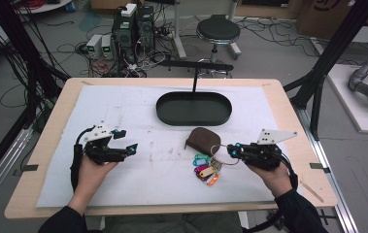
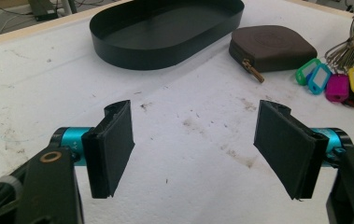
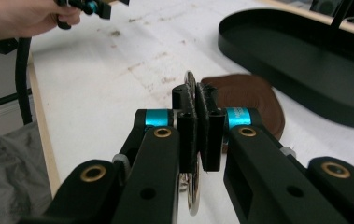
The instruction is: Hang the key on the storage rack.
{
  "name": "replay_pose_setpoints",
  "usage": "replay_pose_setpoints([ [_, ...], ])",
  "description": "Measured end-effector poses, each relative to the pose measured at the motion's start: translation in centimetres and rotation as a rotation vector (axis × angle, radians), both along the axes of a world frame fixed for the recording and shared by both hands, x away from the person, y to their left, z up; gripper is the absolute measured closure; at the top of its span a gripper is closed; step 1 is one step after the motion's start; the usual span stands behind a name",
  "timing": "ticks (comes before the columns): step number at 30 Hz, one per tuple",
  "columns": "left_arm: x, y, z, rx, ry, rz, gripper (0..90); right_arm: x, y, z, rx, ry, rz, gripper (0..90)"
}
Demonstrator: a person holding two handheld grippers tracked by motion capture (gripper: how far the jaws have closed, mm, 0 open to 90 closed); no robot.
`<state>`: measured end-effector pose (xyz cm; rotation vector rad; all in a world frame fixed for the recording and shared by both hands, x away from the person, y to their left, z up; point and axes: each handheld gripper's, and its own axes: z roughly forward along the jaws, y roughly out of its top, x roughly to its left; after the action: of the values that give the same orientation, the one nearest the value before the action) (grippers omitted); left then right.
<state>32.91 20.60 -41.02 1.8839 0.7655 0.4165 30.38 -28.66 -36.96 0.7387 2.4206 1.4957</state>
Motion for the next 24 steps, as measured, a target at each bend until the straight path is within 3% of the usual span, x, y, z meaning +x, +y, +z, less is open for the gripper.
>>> replay_pose_setpoints([
  [6,0.0,0.0,-0.1,-0.002,0.002,-0.002,28.2,0.2,0.1,1.6,0.022,-0.033,0.007,88.3],
  [16,-0.1,0.1,0.0,-0.002,0.002,-0.003,28.2,0.5,0.3,5.5,0.045,-0.11,0.016,88.3],
  [24,-0.1,0.1,-0.1,-0.002,0.002,-0.002,28.2,2.3,0.1,7.5,0.065,-0.143,-0.01,88.3],
])
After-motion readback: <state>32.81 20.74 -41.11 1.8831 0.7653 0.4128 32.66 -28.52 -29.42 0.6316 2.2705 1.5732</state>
